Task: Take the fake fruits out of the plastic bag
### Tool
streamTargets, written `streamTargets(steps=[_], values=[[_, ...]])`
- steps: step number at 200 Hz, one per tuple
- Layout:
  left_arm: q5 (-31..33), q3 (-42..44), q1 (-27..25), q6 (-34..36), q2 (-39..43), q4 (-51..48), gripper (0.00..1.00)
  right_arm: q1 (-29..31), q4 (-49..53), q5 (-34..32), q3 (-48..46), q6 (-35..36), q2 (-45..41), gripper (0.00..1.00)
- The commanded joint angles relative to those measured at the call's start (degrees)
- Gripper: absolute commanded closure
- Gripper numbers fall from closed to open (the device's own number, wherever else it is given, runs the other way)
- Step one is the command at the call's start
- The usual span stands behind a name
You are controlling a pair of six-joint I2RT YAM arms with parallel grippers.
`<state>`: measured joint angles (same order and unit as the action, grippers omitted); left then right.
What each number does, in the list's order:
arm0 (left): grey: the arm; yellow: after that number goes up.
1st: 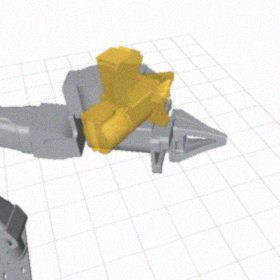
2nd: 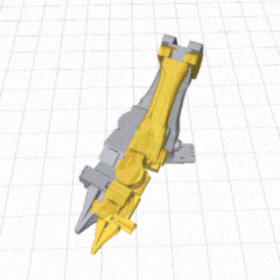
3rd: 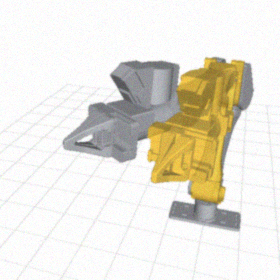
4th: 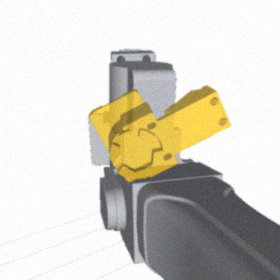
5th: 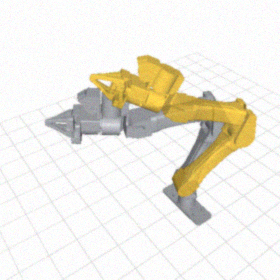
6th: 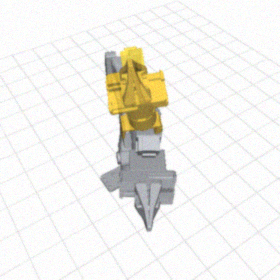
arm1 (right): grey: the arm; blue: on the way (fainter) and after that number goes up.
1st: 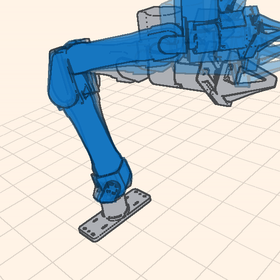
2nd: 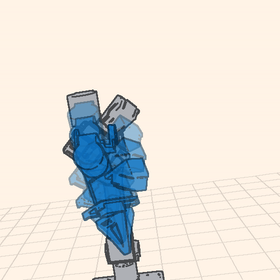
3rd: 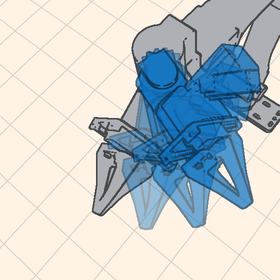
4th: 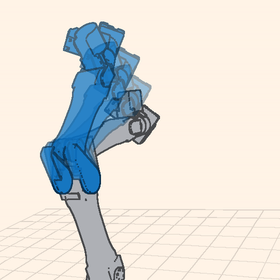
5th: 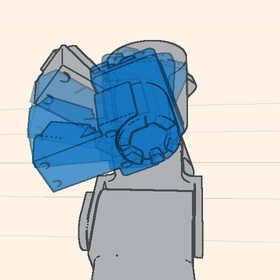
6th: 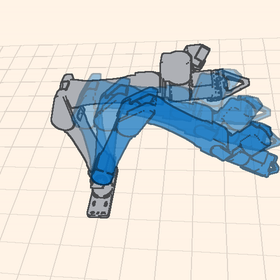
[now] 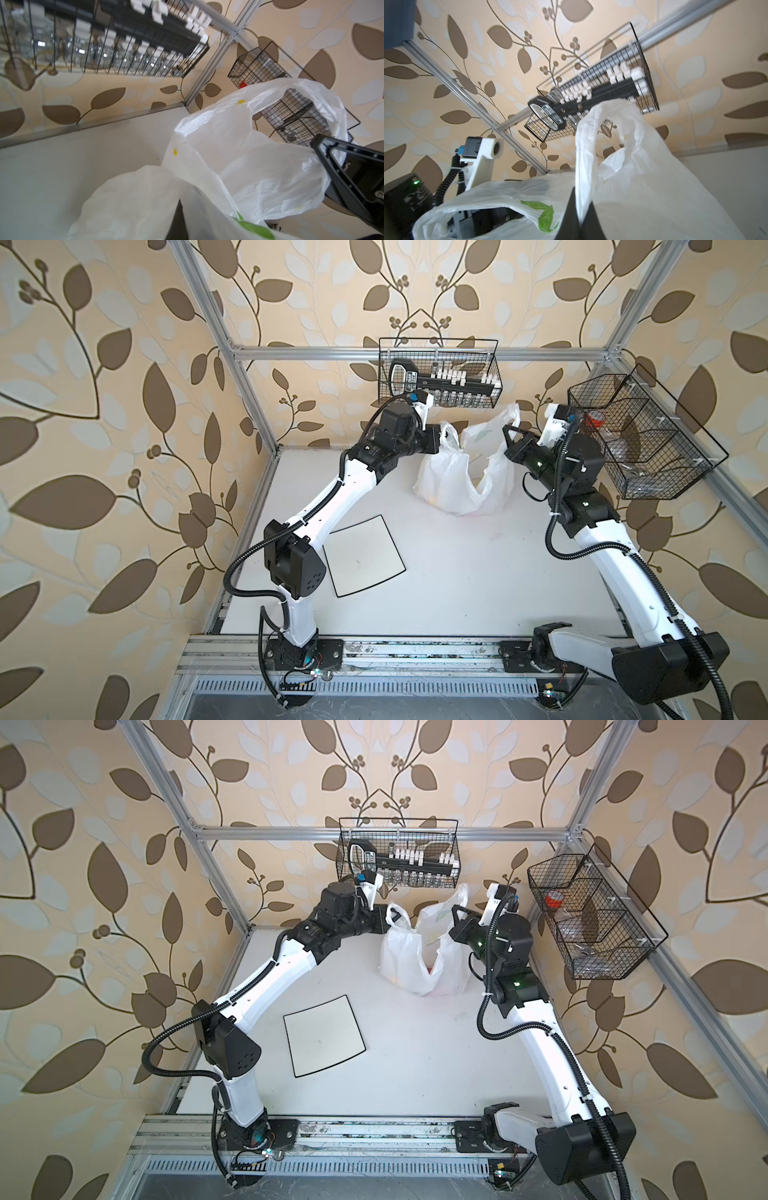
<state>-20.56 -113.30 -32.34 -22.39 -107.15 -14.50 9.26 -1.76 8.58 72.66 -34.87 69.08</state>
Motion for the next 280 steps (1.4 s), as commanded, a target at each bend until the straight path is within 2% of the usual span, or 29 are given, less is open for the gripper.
streamTargets(steps=[1, 20, 41, 67, 72, 85, 90, 103, 123, 152, 177, 188, 204, 223, 240, 252, 280], values=[[-7.9, -1.2, 0.7, 2.7, 0.3, 2.5, 1.00, -0.1, -3.4, -0.4, 0.7, 2.0, -0.8, 1.00], [-8.7, 5.6, 0.7, 1.9, 2.7, 4.2, 1.00, 0.0, -1.9, 1.0, -4.1, 2.2, -3.7, 1.00], [-10.0, 17.5, 0.7, -1.6, 7.5, 9.3, 1.00, 0.1, 0.7, 2.8, -11.7, 1.0, -9.0, 1.00], [-10.4, 32.5, 0.5, -8.7, 14.3, 12.8, 1.00, 1.4, 3.9, 5.2, -20.9, -5.5, -15.3, 1.00], [-10.5, 35.5, 0.3, -10.4, 15.7, 13.8, 0.88, 2.1, 4.7, 5.1, -22.1, -6.4, -16.3, 1.00], [-9.1, 42.0, -0.3, -13.6, 19.5, 14.8, 0.48, 3.7, 7.1, 3.5, -24.5, -7.1, -18.6, 1.00], [-8.0, 43.9, -0.7, -13.9, 21.2, 14.6, 0.37, 4.2, 7.9, 2.8, -25.2, -7.2, -19.3, 1.00], [-3.7, 47.1, -1.9, -13.2, 26.5, 11.7, 0.20, 4.7, 9.4, 1.8, -26.4, -7.2, -20.8, 1.00], [2.4, 48.8, -3.8, -12.1, 32.8, 5.9, 0.08, 4.6, 10.9, 1.6, -26.7, -6.4, -21.5, 1.00], [10.5, 49.7, -4.7, -13.0, 40.0, -5.0, 0.01, 4.6, 11.7, 2.3, -26.2, -5.2, -20.4, 1.00], [18.5, 49.8, -4.8, -14.1, 47.3, -14.6, 0.01, 4.7, 11.5, 2.7, -26.3, -5.1, -19.6, 1.00], [19.7, 50.1, -4.7, -14.5, 50.5, -16.8, 0.01, 4.7, 11.3, 2.8, -26.4, -5.0, -19.3, 1.00], [18.5, 49.5, -5.0, -15.0, 53.2, -19.1, 0.01, 4.7, 11.1, 3.0, -26.4, -4.9, -18.9, 1.00], [18.1, 45.6, -9.3, -14.0, 51.8, -22.9, 0.01, 4.6, 10.7, 2.9, -26.3, -4.6, -18.6, 1.00], [23.8, 40.8, -17.4, -11.8, 48.4, -26.5, 0.01, 4.7, 10.6, 2.9, -26.2, -4.5, -18.4, 1.00], [26.7, 38.5, -21.0, -11.1, 46.0, -27.1, 0.01, 4.7, 10.7, 2.9, -26.3, -4.6, -18.3, 1.00], [29.2, 36.2, -22.9, -11.2, 40.9, -25.9, 0.01, 4.6, 11.6, 2.5, -26.0, -4.8, -18.6, 1.00]])
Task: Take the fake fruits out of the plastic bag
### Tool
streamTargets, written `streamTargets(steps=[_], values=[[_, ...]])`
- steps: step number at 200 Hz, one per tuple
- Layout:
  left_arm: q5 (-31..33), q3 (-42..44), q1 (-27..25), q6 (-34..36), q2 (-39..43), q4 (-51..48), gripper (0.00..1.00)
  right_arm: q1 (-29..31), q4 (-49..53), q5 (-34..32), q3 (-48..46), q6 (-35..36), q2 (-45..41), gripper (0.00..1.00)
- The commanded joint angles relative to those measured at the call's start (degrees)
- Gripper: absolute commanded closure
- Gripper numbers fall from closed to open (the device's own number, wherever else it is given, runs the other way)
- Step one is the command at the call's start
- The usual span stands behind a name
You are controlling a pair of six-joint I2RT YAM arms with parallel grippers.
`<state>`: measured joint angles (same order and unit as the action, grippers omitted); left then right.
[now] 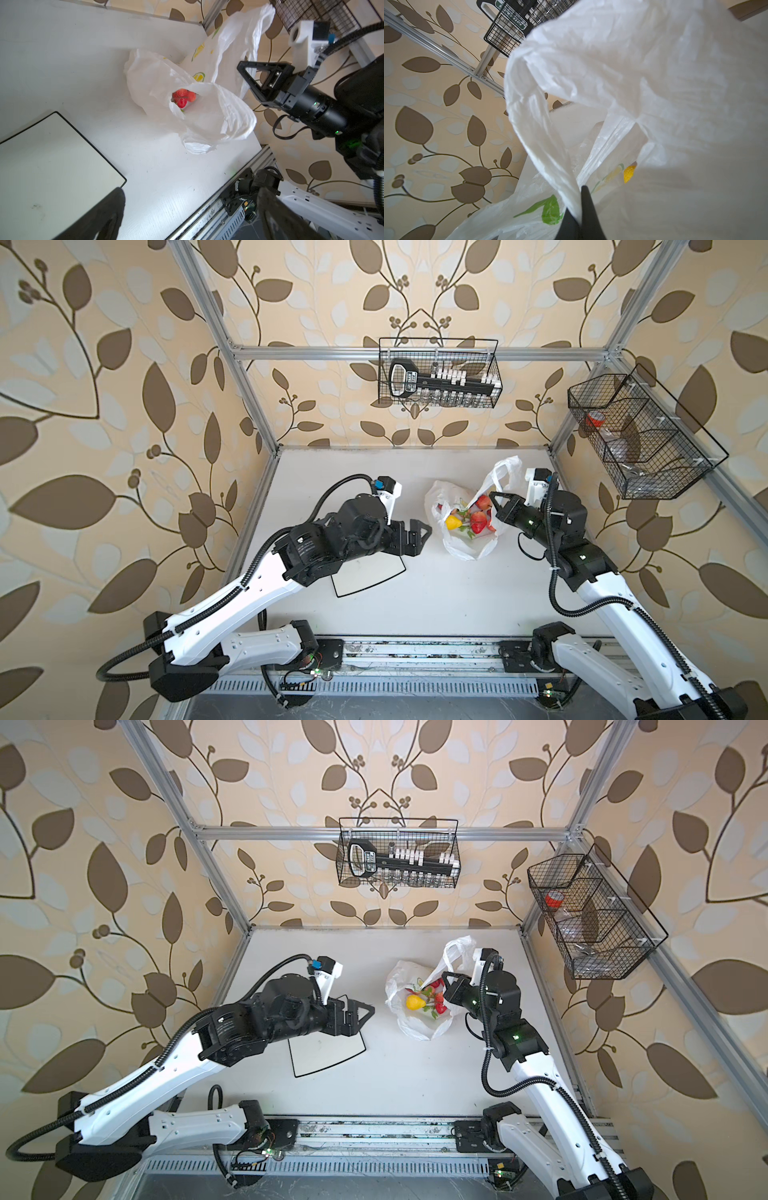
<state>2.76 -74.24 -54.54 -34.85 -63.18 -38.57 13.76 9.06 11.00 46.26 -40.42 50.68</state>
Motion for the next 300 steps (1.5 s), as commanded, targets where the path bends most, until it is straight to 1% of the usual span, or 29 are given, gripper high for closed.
streamTargets(steps=[1, 29, 52, 75, 87, 99, 102, 111, 124, 141, 151, 160, 173, 180, 196, 224, 236, 252, 282, 293, 300], values=[[5.9, -3.0, -0.7, 1.3, -3.2, -1.8, 0.01, 0.2, 0.8, 0.0, 0.4, 0.8, -0.3, 1.00], [4.6, -7.3, -2.2, 3.6, -9.0, 0.2, 0.01, 0.2, 2.1, -1.0, 0.8, 1.1, -1.3, 1.00], [6.2, -11.3, -5.0, 8.6, -12.8, -0.6, 0.01, 0.2, 3.1, -1.5, 0.9, 1.3, -1.9, 1.00], [7.2, -13.6, -6.2, 13.8, -15.3, -0.7, 0.01, 0.1, 3.5, -1.7, 0.9, 1.3, -2.3, 1.00], [8.9, -15.4, -6.3, 16.4, -17.3, -1.6, 0.01, 0.2, 3.9, -1.6, 0.9, 1.3, -2.4, 1.00], [12.3, -18.0, -6.2, 18.8, -19.0, -4.1, 0.01, 0.2, 4.2, -1.8, 1.0, 1.3, -2.6, 1.00], [13.2, -18.9, -6.1, 19.3, -20.9, -4.9, 0.01, 0.2, 4.4, -1.9, 1.1, 1.4, -2.7, 1.00], [14.7, -21.0, -5.9, 20.4, -22.9, -7.2, 0.01, 0.1, 4.9, -2.1, 1.3, 1.5, -3.1, 1.00], [15.1, -22.9, -5.4, 21.5, -24.7, -8.8, 0.08, 0.2, 5.6, -2.8, 1.3, 1.8, -4.0, 1.00], [13.6, -22.7, -4.8, 22.7, -25.4, -8.7, 0.22, 0.2, 6.9, -3.7, 1.1, 2.0, -5.4, 1.00], [12.4, -22.3, -4.4, 22.9, -25.6, -8.4, 0.26, 0.1, 7.6, -4.2, 0.9, 2.1, -6.2, 1.00], [10.9, -21.7, -3.8, 23.4, -25.5, -8.0, 0.25, 0.1, 8.5, -4.8, 0.8, 2.1, -7.0, 1.00], [8.5, -21.4, -3.0, 24.2, -25.4, -7.6, 0.17, 0.2, 9.3, -5.5, 0.5, 2.2, -7.8, 1.00], [7.4, -21.2, -2.7, 24.8, -25.5, -7.4, 0.14, 0.2, 9.6, -5.7, 0.5, 2.2, -8.3, 1.00], [6.5, -21.6, -2.3, 26.6, -26.2, -7.7, 0.15, 0.2, 9.9, -5.7, 0.1, 2.1, -8.7, 1.00], [7.1, -24.6, -1.7, 28.8, -29.1, -10.1, 0.30, 0.2, 10.8, -6.0, 0.5, 1.8, -8.8, 1.00], [8.0, -26.2, -1.7, 29.6, -30.3, -11.4, 0.40, 0.1, 11.7, -6.6, 0.8, 1.5, -9.1, 1.00], [9.8, -27.3, -1.7, 30.5, -31.4, -13.0, 0.57, 0.1, 13.1, -8.1, 0.9, 1.1, -9.8, 1.00], [11.5, -27.6, -0.8, 30.9, -31.3, -14.4, 0.83, 0.1, 18.8, -14.8, 0.8, -1.1, -12.5, 1.00], [11.1, -26.8, 0.1, 30.0, -30.2, -13.4, 0.93, 0.2, 23.0, -19.2, 0.2, -4.6, -13.9, 1.00], [10.2, -26.0, 0.8, 28.8, -29.2, -12.2, 0.97, 0.1, 25.7, -21.7, -0.6, -7.0, -14.7, 1.00]])
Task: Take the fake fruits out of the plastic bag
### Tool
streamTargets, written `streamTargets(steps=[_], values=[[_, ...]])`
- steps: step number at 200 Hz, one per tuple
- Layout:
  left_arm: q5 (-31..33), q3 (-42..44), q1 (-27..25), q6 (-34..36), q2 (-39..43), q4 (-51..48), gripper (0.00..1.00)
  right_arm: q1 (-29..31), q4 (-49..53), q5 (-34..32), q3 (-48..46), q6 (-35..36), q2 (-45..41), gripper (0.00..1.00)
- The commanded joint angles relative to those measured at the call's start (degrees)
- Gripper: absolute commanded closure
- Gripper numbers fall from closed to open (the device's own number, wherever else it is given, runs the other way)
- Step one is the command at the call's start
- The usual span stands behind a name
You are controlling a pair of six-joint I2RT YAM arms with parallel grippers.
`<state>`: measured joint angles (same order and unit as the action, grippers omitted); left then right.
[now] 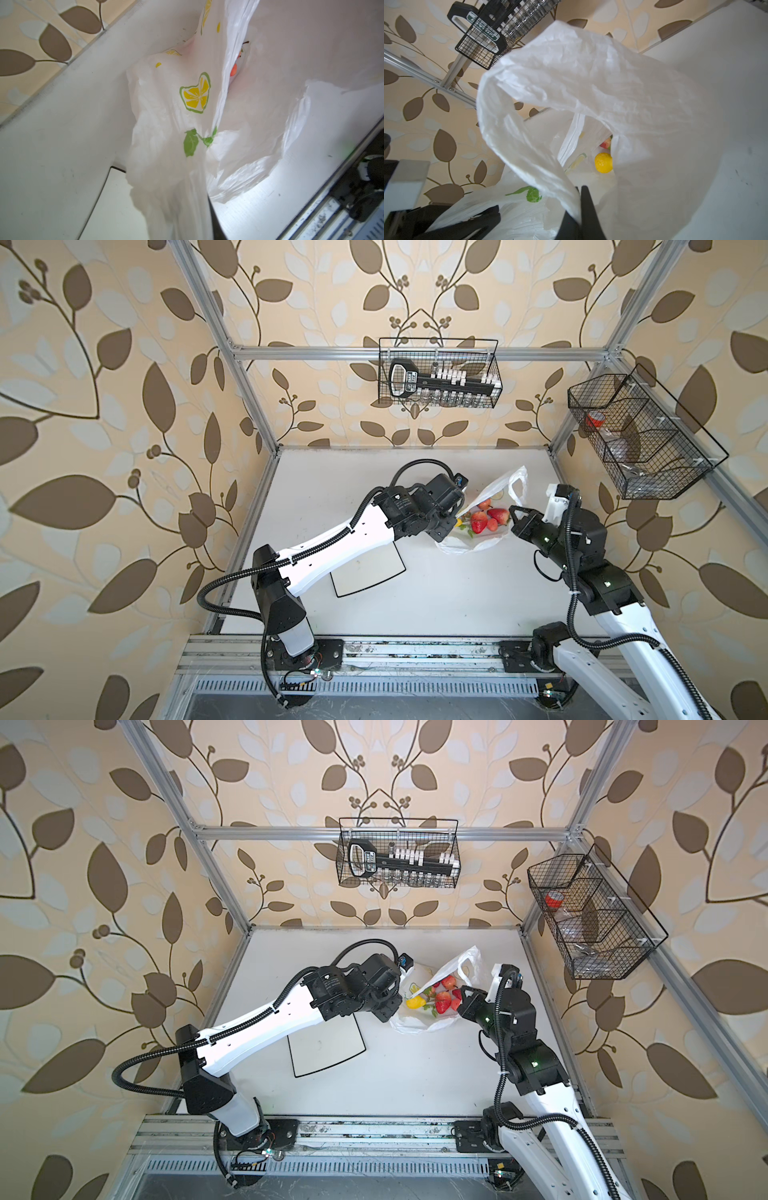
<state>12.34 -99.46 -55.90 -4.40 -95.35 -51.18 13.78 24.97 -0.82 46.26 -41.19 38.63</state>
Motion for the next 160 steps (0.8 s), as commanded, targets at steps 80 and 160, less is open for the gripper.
streamTargets(steps=[80, 160], values=[[-19.7, 18.8, 11.1, -28.7, 15.3, 23.5, 1.00, 0.1, 21.3, -15.1, -5.4, -18.4, -8.2, 0.62], [-22.5, 17.6, 11.4, -30.2, 14.5, 25.8, 1.00, 0.1, 31.0, -37.1, 20.3, -4.4, -10.3, 0.26]])
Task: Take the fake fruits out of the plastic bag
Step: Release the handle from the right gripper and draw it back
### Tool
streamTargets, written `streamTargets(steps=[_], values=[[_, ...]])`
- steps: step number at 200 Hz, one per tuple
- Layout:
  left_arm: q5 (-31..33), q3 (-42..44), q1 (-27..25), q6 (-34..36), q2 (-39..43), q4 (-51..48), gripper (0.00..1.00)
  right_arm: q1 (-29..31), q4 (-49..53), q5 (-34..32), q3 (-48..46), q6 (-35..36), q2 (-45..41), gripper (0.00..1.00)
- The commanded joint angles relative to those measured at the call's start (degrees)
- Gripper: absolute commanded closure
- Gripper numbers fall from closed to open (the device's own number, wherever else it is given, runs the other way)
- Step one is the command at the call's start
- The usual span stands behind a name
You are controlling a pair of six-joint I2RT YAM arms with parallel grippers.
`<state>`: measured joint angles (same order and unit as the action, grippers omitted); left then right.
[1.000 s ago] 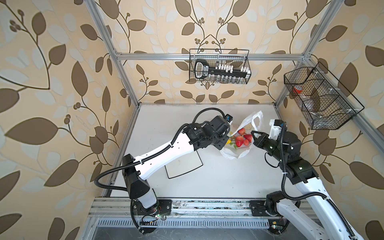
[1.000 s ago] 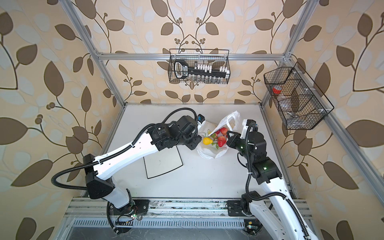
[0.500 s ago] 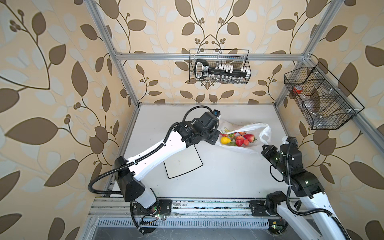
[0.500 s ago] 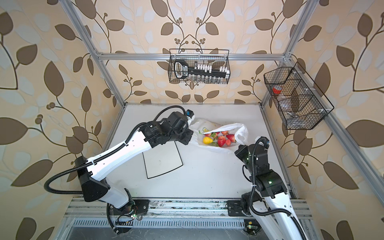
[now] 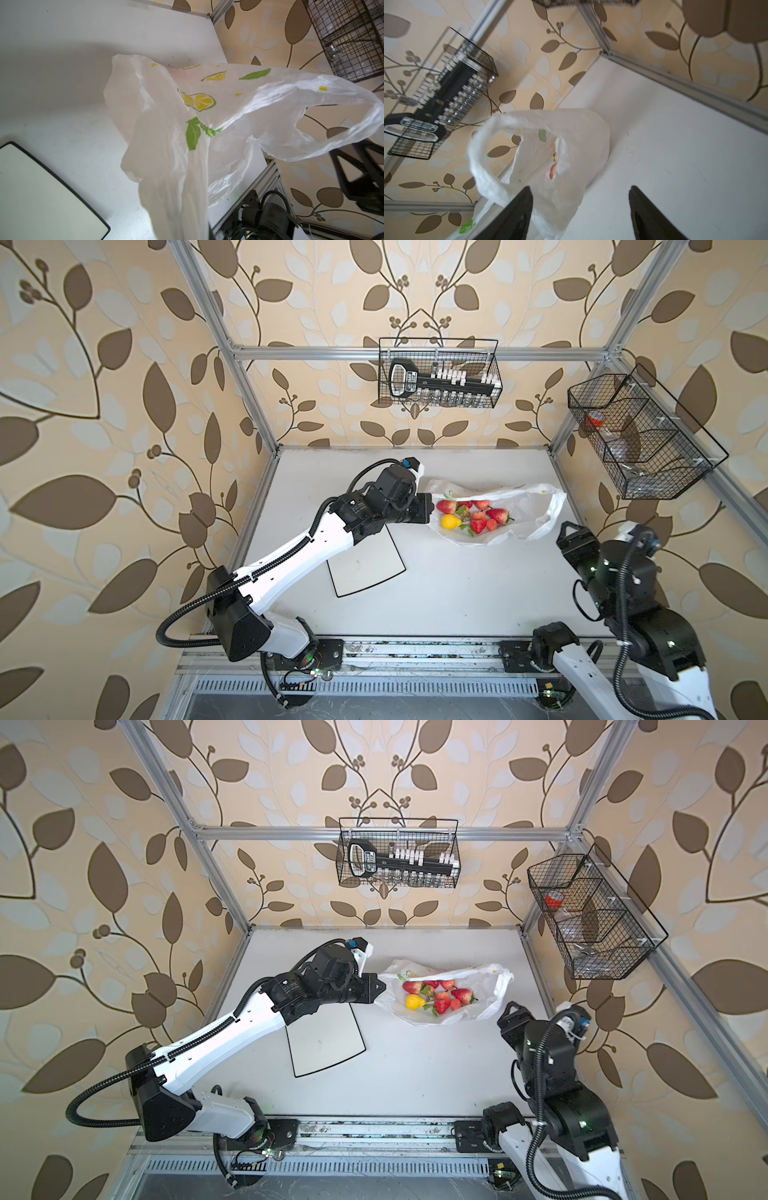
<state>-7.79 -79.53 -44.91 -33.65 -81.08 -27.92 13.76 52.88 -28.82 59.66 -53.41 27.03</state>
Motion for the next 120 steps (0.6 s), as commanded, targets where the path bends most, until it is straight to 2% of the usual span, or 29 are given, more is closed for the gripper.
streamTargets(steps=[1, 13, 26, 46, 72, 87, 101, 120], values=[[-2.4, -2.4, 0.4, -1.0, 0.2, 2.5, 1.00, 0.1, 3.0, -9.3, 7.3, 8.2, 1.5, 0.26], [-2.8, -2.7, 0.4, -0.9, 0.0, 2.7, 1.00, 0.2, 1.0, -8.7, 11.1, 13.5, 3.5, 0.29], [-3.4, -2.6, 0.4, -0.7, 0.0, 3.2, 1.00, 0.1, -2.9, -3.5, 14.8, 21.0, 6.3, 0.35], [-4.4, -2.7, 0.4, -0.5, -0.1, 3.7, 1.00, 0.2, -8.2, 13.4, 19.8, 29.7, 11.9, 0.40], [-5.5, -2.9, 0.4, -0.6, -0.6, 4.4, 1.00, 0.1, -9.9, 33.9, 22.8, 31.6, 21.0, 0.43], [-5.6, -3.1, 0.4, -0.6, -0.7, 4.4, 1.00, 0.2, -10.7, 42.1, 22.1, 29.1, 24.9, 0.46], [-5.6, -2.8, 0.4, -0.8, -0.4, 4.9, 1.00, 0.9, -12.4, 44.7, 19.3, 27.8, 26.7, 0.50], [-5.8, -1.8, 0.4, -1.0, 0.2, 6.1, 1.00, 3.7, -15.5, 39.9, 13.9, 29.8, 27.0, 0.56]])
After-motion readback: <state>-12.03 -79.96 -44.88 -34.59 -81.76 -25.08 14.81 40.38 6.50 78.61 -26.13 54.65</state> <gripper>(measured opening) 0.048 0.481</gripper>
